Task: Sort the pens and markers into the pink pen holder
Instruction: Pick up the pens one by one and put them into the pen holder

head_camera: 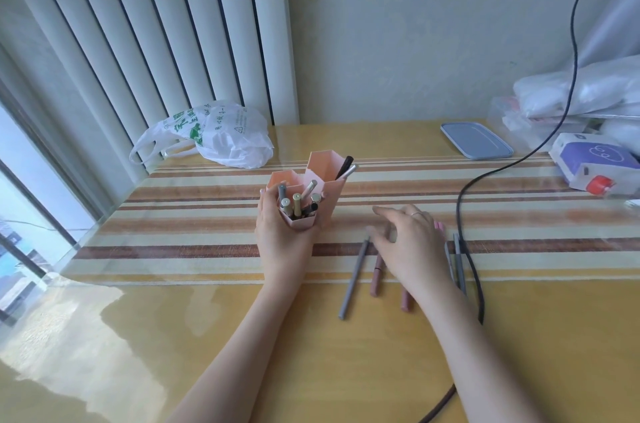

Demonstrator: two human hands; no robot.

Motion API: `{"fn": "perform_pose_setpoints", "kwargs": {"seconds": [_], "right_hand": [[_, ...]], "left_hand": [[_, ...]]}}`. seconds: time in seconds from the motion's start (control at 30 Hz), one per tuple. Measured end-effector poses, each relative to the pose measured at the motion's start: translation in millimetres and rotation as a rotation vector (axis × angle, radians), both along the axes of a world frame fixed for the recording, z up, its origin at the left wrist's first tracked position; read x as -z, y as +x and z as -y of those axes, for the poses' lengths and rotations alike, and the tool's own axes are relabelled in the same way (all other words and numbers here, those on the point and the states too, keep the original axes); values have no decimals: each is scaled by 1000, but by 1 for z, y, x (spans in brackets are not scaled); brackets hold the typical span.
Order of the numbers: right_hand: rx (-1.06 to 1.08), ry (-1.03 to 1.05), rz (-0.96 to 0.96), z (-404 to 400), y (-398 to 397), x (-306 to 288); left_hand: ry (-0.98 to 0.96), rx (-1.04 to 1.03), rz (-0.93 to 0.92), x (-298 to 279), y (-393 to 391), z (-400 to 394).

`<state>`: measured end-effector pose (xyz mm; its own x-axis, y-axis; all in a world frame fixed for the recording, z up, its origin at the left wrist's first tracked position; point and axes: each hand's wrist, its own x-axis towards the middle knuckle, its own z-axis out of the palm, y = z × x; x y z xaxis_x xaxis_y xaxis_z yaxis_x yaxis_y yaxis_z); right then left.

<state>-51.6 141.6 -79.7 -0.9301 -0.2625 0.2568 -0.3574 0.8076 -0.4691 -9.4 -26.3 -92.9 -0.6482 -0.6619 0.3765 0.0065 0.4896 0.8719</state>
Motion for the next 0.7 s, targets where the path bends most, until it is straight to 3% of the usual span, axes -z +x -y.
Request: {"fn": "perform_pose_setpoints", "kwargs": {"seconds": [0.17,0.47,0.6,0.7], "right_hand": [[-75,190,78,19,10,5],[35,245,72,26,15,7],[-35,185,17,31,15,10],[-171,25,-57,25,10,5]], "left_hand": [[-37,28,20,-3,1,-4],[-31,27,-7,-4,1,-4],[-47,24,-6,-1,0,-3],[-43,24,-18,-3,0,-4]]}}
